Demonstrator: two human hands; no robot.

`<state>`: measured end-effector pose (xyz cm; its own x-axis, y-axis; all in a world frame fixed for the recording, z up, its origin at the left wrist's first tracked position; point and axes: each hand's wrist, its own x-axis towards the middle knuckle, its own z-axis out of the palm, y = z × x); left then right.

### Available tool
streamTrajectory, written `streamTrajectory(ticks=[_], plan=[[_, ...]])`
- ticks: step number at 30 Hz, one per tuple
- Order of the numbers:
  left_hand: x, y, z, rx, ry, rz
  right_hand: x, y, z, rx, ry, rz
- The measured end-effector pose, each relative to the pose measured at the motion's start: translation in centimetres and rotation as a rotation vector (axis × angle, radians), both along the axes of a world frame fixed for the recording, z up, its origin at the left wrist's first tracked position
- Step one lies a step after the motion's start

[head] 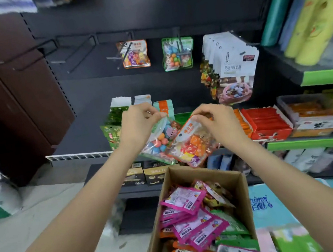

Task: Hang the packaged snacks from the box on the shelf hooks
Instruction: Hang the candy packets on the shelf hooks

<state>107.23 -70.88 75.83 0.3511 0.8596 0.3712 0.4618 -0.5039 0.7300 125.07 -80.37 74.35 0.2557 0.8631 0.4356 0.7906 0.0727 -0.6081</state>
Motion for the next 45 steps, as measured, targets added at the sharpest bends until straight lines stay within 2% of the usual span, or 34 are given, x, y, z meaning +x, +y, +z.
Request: streamTrajectory(ticks=[6,10,15,18,24,27,32,39,45], plan=[[2.3,0.6,2.9,0.013,0.029,-0.170,-1.3,2.9,1.7,0.047,-0.068,-0.038],[2.8,2.2,3.7,0.001,-0.031,-0.226,-1.4,4.2,2.6,0.087,0.033,-0.073],[1.6,6.1,2.4,-0.172,-0.051,-0.277,0.5,5.4,3.6,0.133,0.213,-0.208],[2.2,7.3,2.1,-0.237,-0.134,-0.252,1.6,6.0,3.8,0.135,0.215,-0.286],[5.4,8.7,3.7,-0.010,-0.101,-0.108,4.2,6.1,4.6,0.133,0.084,-0.478],[6.9,9.1,4.2,0.042,-0.080,-0.075,5.5,5.9,4.7,0.110,0.069,-0.485],[8.8,9.6,4.4,0.062,-0.049,-0.046,6.9,6.5,4.5,0.106,0.023,-0.483],[9.6,9.8,4.6,0.073,-0.020,-0.010,8.0,7.8,4.2,0.079,0.092,-0.451],[10.5,9.6,4.9,0.076,-0.035,0.012,8.3,8.0,4.9,0.074,0.049,-0.443]])
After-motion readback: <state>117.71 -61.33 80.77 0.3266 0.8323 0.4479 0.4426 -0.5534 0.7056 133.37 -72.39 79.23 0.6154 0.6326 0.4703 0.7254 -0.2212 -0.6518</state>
